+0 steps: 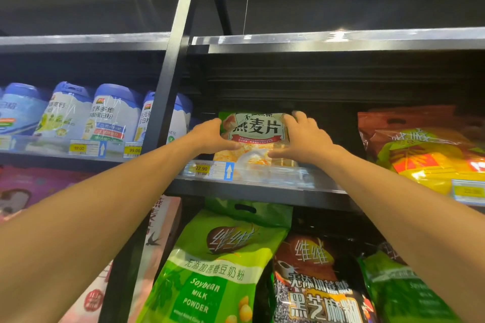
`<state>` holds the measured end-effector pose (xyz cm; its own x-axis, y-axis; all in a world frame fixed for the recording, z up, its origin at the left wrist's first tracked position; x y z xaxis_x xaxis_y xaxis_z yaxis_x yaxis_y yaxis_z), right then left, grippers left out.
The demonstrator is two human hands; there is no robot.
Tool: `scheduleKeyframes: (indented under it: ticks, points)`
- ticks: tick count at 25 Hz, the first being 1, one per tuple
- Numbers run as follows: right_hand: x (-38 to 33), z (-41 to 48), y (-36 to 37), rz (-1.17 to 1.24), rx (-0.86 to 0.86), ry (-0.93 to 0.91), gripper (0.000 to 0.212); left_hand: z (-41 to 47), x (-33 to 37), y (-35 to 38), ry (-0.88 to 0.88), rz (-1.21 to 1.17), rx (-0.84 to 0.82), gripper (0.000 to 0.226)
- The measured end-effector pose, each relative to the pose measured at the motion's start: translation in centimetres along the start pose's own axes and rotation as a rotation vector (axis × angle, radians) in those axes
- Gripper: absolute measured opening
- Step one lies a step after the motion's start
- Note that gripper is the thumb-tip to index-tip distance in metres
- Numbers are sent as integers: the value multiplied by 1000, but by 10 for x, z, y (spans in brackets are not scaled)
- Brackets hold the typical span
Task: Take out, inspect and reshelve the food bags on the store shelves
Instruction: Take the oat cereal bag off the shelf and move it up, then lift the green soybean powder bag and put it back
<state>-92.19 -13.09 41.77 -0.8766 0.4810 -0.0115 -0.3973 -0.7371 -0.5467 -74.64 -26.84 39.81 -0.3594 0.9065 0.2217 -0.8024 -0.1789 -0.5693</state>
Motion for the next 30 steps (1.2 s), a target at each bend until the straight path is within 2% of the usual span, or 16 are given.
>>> scheduleKeyframes:
  ticks: [3, 6, 12, 17, 22, 24, 28, 30]
  points:
    - [-8, -19, -32, -102, 171, -89, 109, -22, 26, -27, 179, 54, 177, 82]
    - [-12, -40, -56, -160, 277, -126, 102, -47, 38, -42, 251, 202, 264, 93]
    - [-19, -105, -92, -177, 373, -119, 91, -109, 47, -52, 330, 334, 278, 98]
    - [-26, -166, -107, 1, 391, -47, 90, -171, 43, -52, 314, 281, 256, 97]
    - [-41, -236, -98, 173, 289, -57, 80, -229, 29, -34, 266, 167, 180, 92]
    - [-43, -257, -78, 224, 179, -23, 75, -248, 21, -30, 246, 92, 166, 87]
    - [-38, -289, -16, 313, -82, 159, 79, -280, 5, -10, 161, -8, 101, 82]
    - [-40, -305, 25, 375, -233, 246, 75, -294, -7, 2, 104, -44, 57, 82]
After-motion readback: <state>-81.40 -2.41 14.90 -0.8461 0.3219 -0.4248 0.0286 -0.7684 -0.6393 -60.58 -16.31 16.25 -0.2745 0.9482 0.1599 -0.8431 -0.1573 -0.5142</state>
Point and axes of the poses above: each hand's wrist, its own z-axis towards the middle knuckle, its own y-axis out of the palm, x = y × z, the point moved 9 cm from there along z, towards the middle knuckle, and after that the axes turned 8 degrees about y, right-handed, at the moved point
